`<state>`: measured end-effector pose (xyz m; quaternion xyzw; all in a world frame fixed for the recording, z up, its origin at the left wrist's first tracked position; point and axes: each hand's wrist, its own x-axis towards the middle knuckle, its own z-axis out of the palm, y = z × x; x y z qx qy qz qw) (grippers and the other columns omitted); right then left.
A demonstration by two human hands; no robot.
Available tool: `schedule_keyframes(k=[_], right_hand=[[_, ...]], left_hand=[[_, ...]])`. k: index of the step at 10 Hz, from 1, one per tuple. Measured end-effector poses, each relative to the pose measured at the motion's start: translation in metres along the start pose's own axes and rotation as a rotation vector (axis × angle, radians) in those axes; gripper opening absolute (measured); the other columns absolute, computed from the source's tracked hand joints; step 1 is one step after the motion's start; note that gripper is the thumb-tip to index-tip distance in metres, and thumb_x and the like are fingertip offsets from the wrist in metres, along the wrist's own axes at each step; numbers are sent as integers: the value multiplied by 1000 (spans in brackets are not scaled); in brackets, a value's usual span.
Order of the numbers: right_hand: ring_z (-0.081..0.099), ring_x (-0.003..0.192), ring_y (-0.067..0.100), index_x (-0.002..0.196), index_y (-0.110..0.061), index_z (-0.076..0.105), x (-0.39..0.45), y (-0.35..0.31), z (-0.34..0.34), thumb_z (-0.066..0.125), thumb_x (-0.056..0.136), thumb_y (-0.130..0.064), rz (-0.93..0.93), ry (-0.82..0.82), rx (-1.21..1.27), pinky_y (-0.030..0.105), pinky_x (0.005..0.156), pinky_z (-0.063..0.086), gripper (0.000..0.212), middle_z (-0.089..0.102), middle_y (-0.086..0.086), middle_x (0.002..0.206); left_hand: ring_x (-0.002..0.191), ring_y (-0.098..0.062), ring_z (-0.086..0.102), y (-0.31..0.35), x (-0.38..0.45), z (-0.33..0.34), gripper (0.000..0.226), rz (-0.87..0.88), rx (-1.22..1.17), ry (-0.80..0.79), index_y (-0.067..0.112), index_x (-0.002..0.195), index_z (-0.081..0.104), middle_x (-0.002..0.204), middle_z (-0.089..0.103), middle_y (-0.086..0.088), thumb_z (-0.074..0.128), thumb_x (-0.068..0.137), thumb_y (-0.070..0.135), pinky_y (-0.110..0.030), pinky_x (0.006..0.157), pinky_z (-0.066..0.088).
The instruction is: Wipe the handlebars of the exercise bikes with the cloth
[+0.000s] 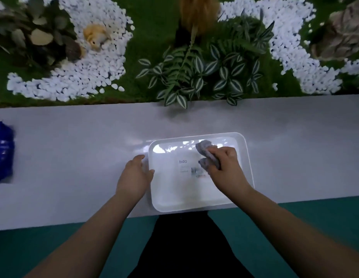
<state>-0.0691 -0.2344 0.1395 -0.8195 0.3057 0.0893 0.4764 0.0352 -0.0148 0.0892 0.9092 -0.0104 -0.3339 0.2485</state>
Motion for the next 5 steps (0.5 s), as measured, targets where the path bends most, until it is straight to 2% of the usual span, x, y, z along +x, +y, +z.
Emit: schedule_keyframes(k=[1,2,3,4,5], right_hand=[[43,101,6,129,-16,55,19,21,31,58,89,-8,-65,20,-110,-5,89,27,41,34,2,117],[43,108,17,133,-15,51,32,46,60,54,85,-1,-144,-40,-245,15,101,33,50,37,9,121],[44,105,24,136,-11,46,28,68,79,54,84,-5,-180,-140,-411,31,98,42,53,43,14,124],[50,107,34,137,-9,46,22,82,80,57,78,-5,-223,-223,-510,41,95,47,61,48,16,125],[48,118,34,142,-16,40,36,75,59,54,81,-8,-237,-372,-559,43,100,44,63,45,11,137]], left_hand=[[95,-20,60,-10,10,24,47,7,-57,-12,21,127,47,118,61,-2,60,83,27,-35,79,49],[88,-14,58,-16,10,38,43,25,-119,10,28,123,47,106,62,7,57,82,19,-28,72,43],[88,-13,59,-18,9,44,47,33,-127,52,35,126,43,103,59,12,54,83,18,-27,72,44],[84,-12,58,-17,9,45,46,15,-138,67,35,125,43,97,58,13,52,85,14,-26,69,43],[81,-13,59,-12,8,43,43,-26,-168,79,34,123,44,93,59,11,52,86,13,-26,67,43]])
